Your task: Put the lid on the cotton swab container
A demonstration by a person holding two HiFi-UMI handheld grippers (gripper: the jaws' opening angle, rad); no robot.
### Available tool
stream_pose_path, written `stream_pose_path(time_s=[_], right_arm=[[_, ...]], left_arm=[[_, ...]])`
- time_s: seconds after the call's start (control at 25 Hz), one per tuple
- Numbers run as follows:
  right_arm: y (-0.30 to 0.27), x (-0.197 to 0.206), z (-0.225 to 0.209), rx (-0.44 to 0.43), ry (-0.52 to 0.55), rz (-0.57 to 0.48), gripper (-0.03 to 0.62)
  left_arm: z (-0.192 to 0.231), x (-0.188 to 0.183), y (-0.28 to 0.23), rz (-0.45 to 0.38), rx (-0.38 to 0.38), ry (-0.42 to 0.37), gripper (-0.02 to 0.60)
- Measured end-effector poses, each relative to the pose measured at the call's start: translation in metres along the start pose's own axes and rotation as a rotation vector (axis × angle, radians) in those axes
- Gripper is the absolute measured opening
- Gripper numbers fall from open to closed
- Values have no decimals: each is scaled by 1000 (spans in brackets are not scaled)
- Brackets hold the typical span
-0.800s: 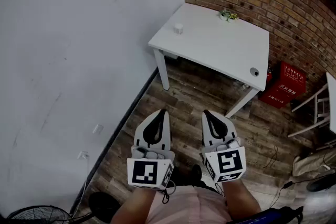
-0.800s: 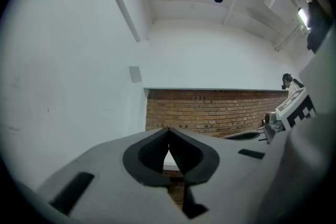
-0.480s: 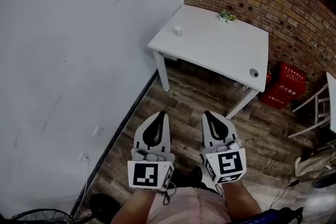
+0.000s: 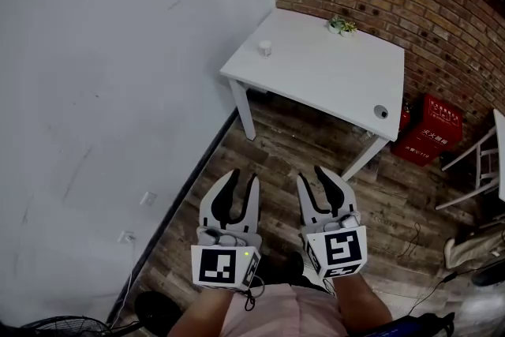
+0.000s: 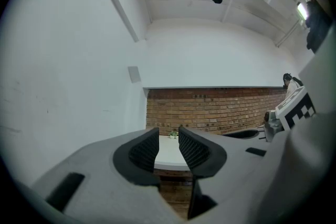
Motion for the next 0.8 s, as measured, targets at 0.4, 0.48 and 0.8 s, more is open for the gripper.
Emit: stream_pose_path(time_s=[0.4,0.48,0.8], right_arm=[[-8,7,-32,-38,-4,-5,127],[-15,9,-33,-47,-6,0,126],[-72,23,-20,-59,1,33,124]], left_arm=[[-19,8,-16,12,-56,-5,124],[-15,12,-19,21,-64,-3,124],[35,36,-49,42,-81,29,124]])
Point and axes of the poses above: the fingertips, and each gripper's own axes: y backward along the fingers, z to its left, x out of its underside, the point moved 1 cm from there along y, backward along the fingers, and after that the axes turned 8 degrees about x, right-handed, at the moved point
